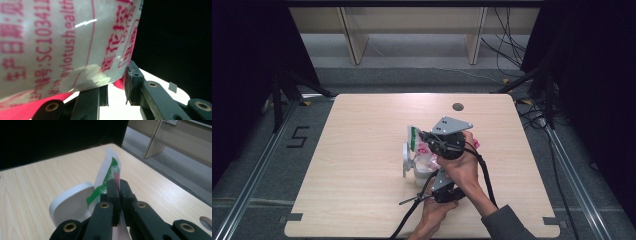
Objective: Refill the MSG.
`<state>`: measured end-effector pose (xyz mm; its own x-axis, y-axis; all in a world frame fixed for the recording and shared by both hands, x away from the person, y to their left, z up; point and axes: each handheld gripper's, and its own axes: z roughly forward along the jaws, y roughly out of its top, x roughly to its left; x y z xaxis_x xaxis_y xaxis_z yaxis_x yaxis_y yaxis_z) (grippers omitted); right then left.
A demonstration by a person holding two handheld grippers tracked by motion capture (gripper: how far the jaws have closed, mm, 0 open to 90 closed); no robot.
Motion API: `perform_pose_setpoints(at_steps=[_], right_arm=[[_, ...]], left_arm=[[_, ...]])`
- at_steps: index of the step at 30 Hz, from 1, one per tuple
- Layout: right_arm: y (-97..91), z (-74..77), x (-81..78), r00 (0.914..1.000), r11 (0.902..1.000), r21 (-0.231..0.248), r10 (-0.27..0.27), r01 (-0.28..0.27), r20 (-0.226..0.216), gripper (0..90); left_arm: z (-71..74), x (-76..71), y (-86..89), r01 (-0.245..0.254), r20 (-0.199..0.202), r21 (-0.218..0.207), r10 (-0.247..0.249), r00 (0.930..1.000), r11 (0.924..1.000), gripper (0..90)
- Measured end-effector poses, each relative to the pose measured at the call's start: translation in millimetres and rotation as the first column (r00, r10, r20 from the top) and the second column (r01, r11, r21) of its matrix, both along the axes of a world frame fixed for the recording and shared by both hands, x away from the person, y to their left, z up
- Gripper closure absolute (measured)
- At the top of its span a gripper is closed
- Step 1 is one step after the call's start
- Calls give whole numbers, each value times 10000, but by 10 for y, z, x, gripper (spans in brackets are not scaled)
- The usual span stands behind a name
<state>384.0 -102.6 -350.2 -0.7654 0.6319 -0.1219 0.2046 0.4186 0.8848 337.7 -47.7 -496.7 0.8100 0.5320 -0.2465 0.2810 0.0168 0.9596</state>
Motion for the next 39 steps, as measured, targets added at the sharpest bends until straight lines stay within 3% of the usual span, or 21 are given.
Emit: perform_pose_setpoints(at_steps=[8, 20, 31, 32, 35, 37, 39], right_arm=[[-8, 11, 10, 9999, 10000, 78, 31, -32, 116, 899], [-8, 16, -2, 9998, 9999, 16, 113, -113, -141, 900], [-9, 12, 2, 9999, 9999, -8, 124, -124, 10, 900], [0, 9, -16, 9999, 10000, 98, -11, 13, -169, 900], [-12, 15, -3, 10000, 9999, 94, 70, -70, -39, 900], [-1, 4, -9, 10000, 10000, -12, 13, -13, -35, 900], [23, -10, -17, 10000, 9999, -145, 45, -46, -44, 900]], left_arm=[[2, 3, 2, 37, -13, 35, -37, 10000, 10000, 750], [-1, 0, -3, 19, 44, 5, -19, 10000, 10000, 750], [-3, 0, -4, 17, 38, 5, -17, 10000, 10000, 750], [-2, 0, -5, 9, 41, -11, -9, 10000, 10000, 750], [0, 1, 1, 55, 8, 95, -55, 10000, 9999, 750], [-8, 1, -28, -120, -68, -34, 119, 9999, 9999, 750], [-1, 14, 12, -50, 194, 485, 41, 9998, 9988, 750]])
